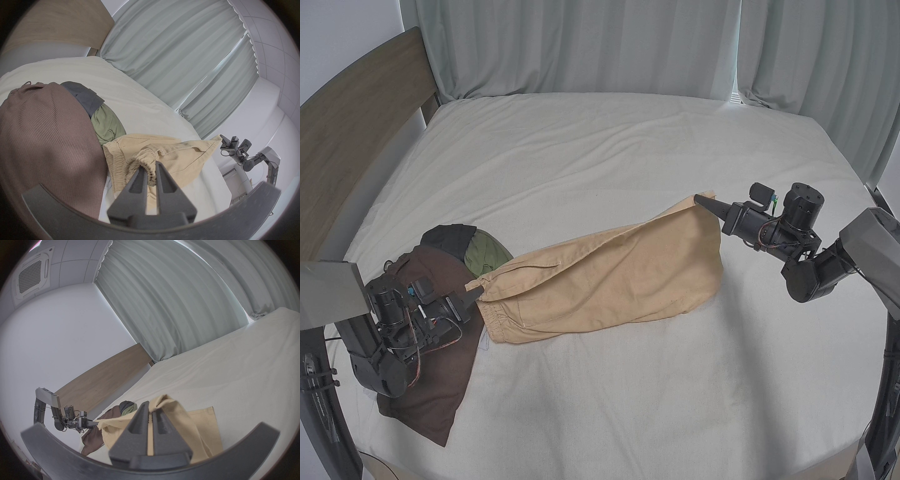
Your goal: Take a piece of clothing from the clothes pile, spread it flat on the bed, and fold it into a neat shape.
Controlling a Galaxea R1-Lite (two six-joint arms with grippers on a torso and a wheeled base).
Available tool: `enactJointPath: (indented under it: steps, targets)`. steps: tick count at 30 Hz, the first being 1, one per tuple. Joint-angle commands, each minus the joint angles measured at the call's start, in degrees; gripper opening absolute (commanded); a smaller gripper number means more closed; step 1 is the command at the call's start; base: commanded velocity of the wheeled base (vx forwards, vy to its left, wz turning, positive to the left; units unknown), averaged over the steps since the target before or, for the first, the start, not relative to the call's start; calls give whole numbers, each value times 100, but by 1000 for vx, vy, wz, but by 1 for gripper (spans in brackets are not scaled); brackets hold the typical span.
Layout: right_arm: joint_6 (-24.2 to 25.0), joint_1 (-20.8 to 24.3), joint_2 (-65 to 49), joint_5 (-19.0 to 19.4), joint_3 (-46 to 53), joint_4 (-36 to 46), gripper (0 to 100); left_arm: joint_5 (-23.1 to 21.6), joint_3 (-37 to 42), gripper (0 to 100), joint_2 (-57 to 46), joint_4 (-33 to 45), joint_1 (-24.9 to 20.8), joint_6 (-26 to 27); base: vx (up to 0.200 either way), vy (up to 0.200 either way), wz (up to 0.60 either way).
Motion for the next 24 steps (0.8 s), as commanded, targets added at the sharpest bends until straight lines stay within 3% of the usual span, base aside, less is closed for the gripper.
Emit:
enactJointPath:
  steps: [1, 12, 24]
  targets:
    - [-1, 7, 200, 3, -341, 157, 0, 8, -76, 0, 145, -1, -9, -16, 0, 0, 0]
    - [7, -10, 604, -6, -1193, 675, 0, 316, -392, 0, 409, -1, -44, -235, 0, 0, 0]
    - [-1, -10, 1043, -6, -1764, 939, 0, 342, -550, 0, 672, -10, -132, -306, 0, 0, 0]
